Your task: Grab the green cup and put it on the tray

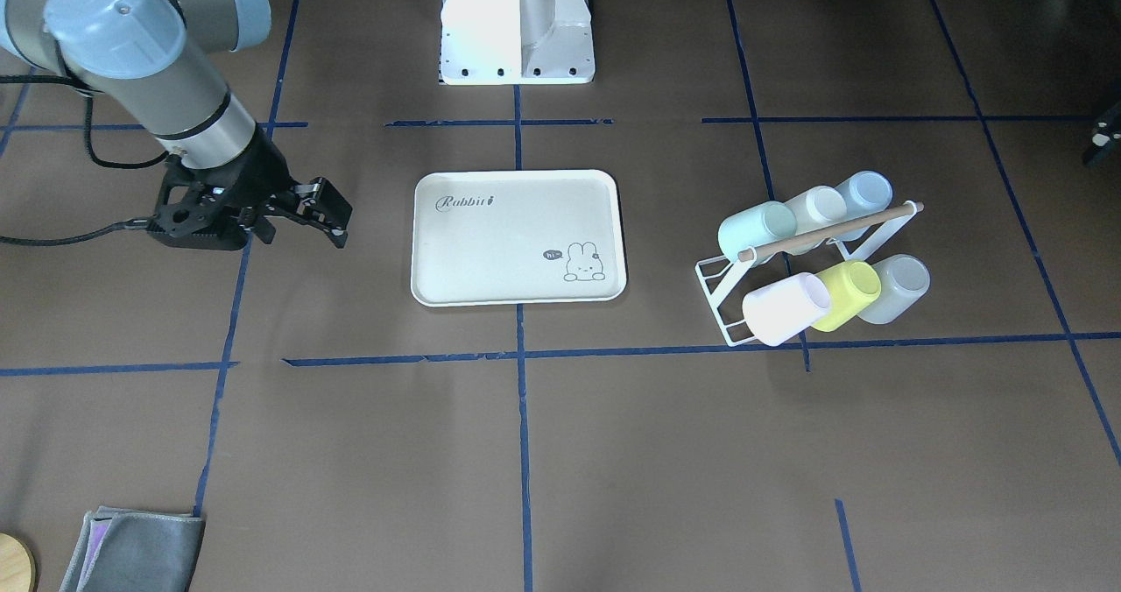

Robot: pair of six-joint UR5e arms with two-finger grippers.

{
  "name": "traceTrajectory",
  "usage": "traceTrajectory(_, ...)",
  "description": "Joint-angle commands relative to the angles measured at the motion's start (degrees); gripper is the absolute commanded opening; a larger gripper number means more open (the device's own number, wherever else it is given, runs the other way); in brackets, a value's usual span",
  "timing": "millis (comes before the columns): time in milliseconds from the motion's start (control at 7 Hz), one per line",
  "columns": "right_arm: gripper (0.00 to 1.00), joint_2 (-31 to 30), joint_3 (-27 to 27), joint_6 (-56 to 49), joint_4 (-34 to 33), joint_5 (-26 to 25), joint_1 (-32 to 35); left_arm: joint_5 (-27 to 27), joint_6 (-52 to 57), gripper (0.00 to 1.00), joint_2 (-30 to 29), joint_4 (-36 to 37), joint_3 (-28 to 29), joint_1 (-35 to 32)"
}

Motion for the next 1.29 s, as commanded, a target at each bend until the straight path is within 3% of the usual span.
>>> traceTrajectory(0,1.00,-1.9,-0.1,-10.1,-3.2,3.2,5.6,10.9,5.0,1.00,-0.3,8.2,-8.5,5.1)
traceTrajectory(286,1.00,-5.6,-0.6,-18.6,-3.4,5.7,10.6,22.9,5.0,1.00,-2.3,17.7,-18.3,14.7)
traceTrajectory(571,1.00,-8.4,-0.8,-23.7,-3.3,6.0,13.0,38.2,5.3,1.00,-2.9,18.7,-23.1,26.0)
traceTrajectory(857,1.00,-9.8,-1.5,-26.6,-3.1,6.0,14.1,49.6,5.3,1.00,-3.0,19.1,-25.0,35.3)
traceTrajectory(1143,1.00,-9.9,-1.6,-26.6,-3.1,6.2,14.3,64.7,5.3,0.99,-4.4,23.0,-25.1,47.2)
